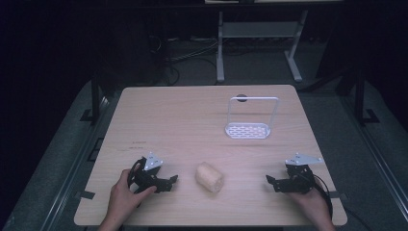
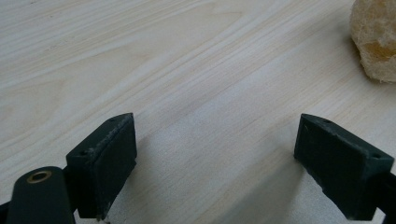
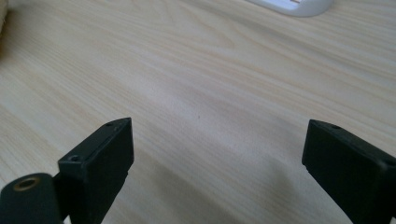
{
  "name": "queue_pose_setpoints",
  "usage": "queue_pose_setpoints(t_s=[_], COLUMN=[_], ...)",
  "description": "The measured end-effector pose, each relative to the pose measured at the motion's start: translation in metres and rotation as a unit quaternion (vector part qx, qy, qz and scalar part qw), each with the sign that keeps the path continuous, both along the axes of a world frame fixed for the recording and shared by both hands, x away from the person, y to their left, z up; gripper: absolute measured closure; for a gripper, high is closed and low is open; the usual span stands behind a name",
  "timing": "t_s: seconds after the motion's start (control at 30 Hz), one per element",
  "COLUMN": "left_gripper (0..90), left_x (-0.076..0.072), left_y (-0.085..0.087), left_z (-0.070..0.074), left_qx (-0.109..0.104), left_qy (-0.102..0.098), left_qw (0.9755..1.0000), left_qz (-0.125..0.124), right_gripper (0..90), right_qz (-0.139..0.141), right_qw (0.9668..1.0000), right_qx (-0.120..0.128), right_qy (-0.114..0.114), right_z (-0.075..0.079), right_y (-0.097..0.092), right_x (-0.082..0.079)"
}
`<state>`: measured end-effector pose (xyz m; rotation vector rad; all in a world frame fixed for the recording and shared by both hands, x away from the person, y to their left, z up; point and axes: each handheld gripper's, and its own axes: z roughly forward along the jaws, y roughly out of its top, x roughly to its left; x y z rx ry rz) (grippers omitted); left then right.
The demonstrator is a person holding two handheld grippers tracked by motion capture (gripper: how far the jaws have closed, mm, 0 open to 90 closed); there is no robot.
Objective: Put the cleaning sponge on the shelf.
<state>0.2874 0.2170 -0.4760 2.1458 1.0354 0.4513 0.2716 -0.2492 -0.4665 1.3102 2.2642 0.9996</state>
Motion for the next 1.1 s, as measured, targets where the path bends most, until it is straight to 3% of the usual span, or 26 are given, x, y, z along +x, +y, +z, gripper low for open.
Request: queue_pose_setpoints(t_s=[1.1], left_gripper=[12.5], left_x=[0.000], left_y=[0.000], left_z=[0.000], left_qx=[0.000], left_qy=[0.000], left_qw=[1.0000], left_qz=[0.000], right_gripper=[8.9], right_qz=[0.038], right_qw=[0.9992], right_qx=[0.009], right_qy=[-0.002], right_z=[0.019], right_y=[0.029], right_x=[0.036])
